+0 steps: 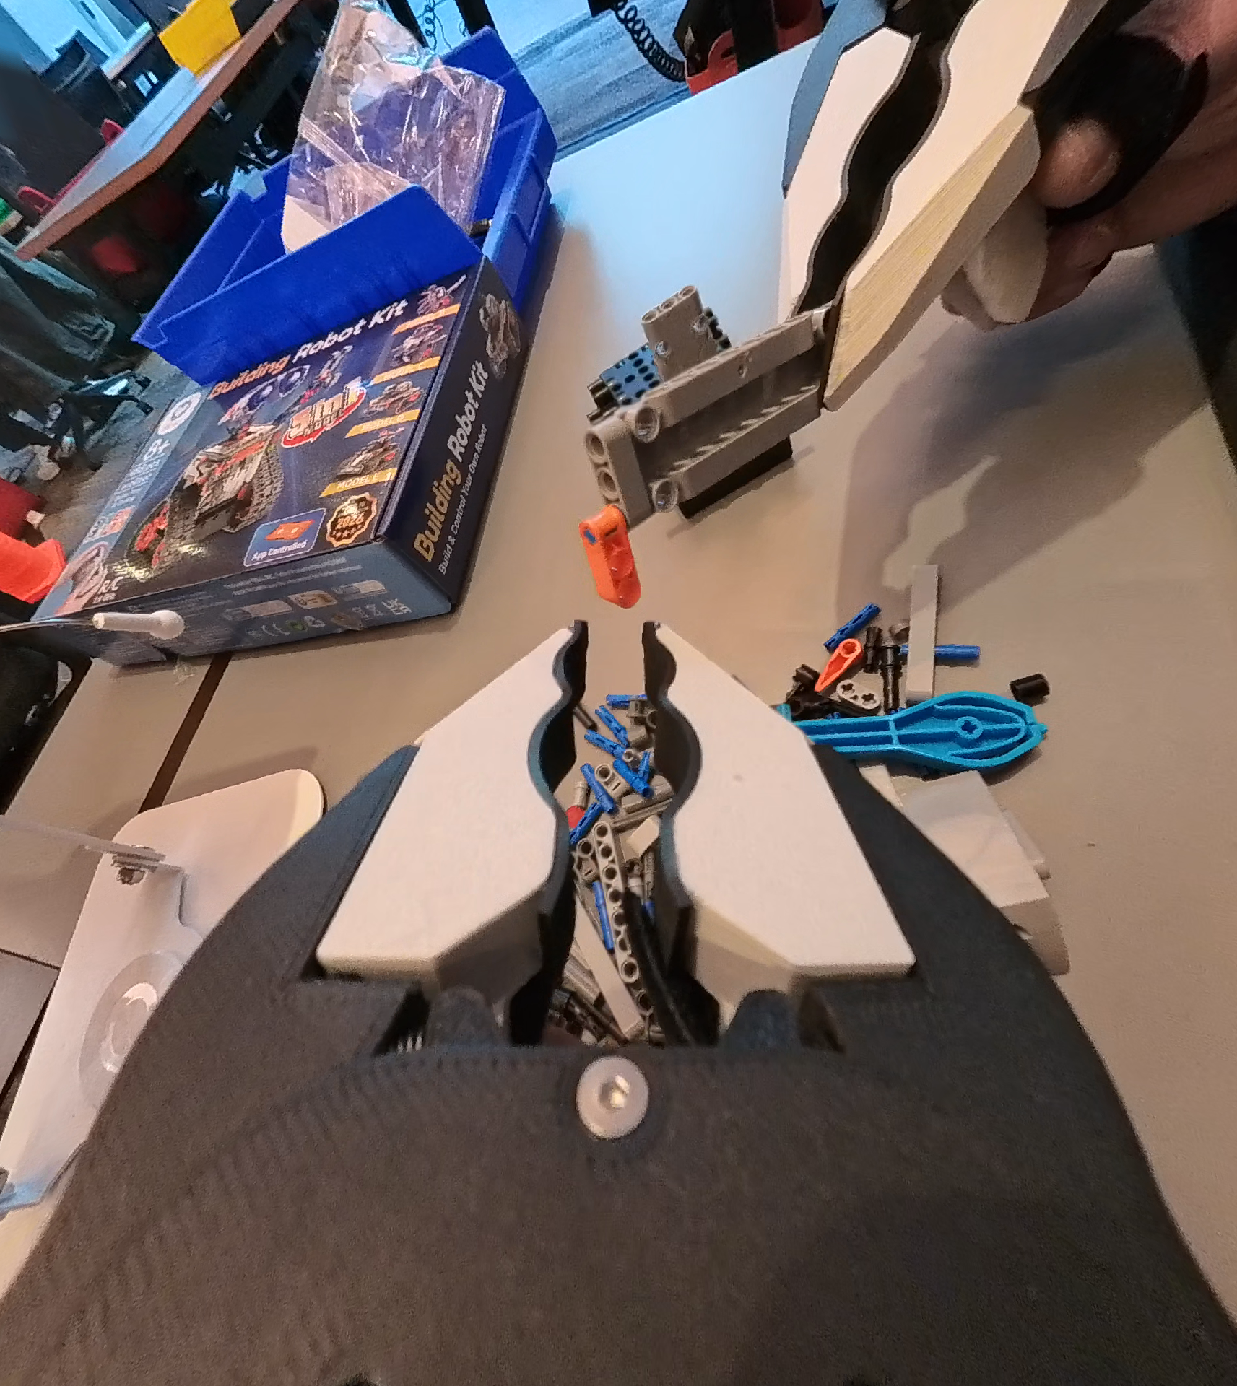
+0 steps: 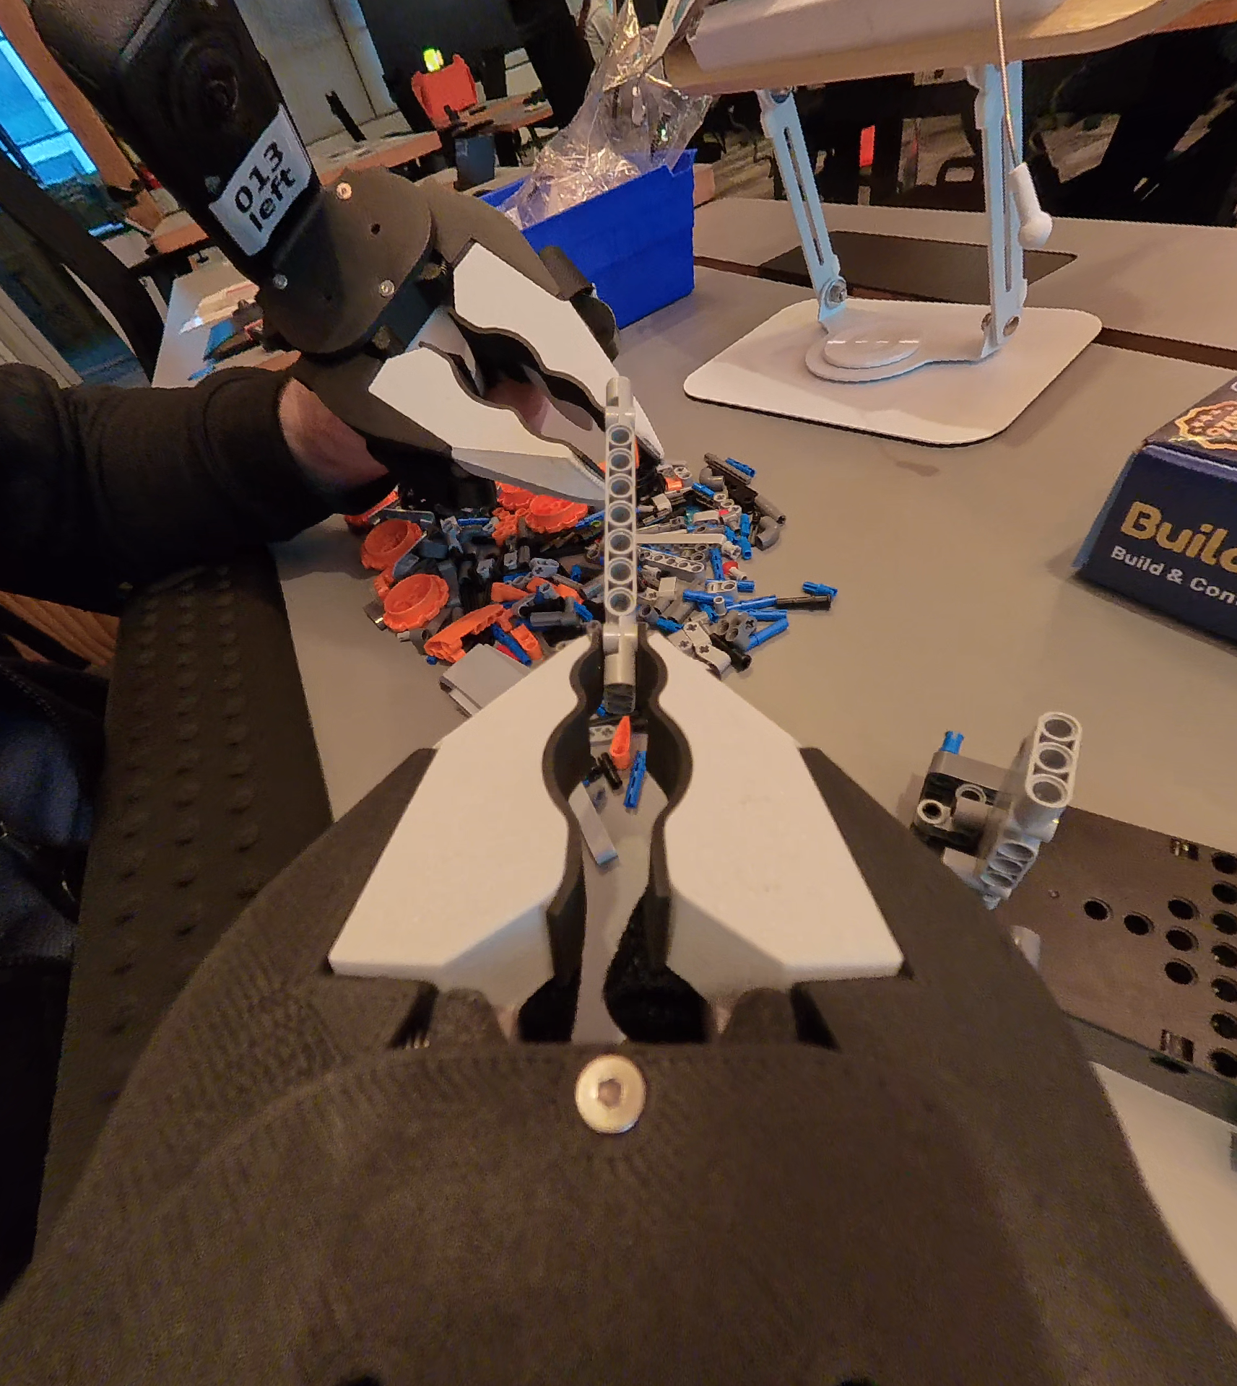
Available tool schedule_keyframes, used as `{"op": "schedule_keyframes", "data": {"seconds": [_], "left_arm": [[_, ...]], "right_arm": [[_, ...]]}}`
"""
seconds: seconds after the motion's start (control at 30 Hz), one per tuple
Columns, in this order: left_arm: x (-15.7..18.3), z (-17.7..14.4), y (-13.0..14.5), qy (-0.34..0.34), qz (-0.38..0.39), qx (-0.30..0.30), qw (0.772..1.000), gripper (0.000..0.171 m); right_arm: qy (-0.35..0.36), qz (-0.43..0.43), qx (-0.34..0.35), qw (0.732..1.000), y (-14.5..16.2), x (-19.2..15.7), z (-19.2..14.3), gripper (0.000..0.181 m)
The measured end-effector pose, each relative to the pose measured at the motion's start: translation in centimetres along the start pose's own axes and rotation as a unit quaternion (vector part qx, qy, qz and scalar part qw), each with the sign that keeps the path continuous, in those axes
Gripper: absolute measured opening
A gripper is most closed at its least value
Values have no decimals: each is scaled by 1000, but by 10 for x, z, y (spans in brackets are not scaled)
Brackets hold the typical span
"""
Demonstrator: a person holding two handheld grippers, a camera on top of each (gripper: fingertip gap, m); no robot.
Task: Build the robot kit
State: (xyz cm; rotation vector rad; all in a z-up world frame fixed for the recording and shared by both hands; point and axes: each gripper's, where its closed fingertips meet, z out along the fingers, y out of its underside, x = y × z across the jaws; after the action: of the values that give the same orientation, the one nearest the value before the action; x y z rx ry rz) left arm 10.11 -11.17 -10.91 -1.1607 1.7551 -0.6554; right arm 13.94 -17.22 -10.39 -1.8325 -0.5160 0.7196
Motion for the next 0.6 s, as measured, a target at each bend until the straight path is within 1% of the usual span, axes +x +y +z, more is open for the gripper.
{"op": "schedule_keyframes", "data": {"seconds": [0.33, 0.5, 0.6], "left_arm": [[-5, -2, 5, -2, 5, -20, 1000, 12], [-7, -4, 9, -3, 12, -33, 999, 12], [-9, -5, 12, -3, 15, -41, 999, 12]], "right_arm": [[19, 0, -28, 999, 10, 8, 1, 6], [36, 1, -58, 998, 21, 14, 1, 6], [51, -10, -91, 995, 32, 16, 0, 6]]}}
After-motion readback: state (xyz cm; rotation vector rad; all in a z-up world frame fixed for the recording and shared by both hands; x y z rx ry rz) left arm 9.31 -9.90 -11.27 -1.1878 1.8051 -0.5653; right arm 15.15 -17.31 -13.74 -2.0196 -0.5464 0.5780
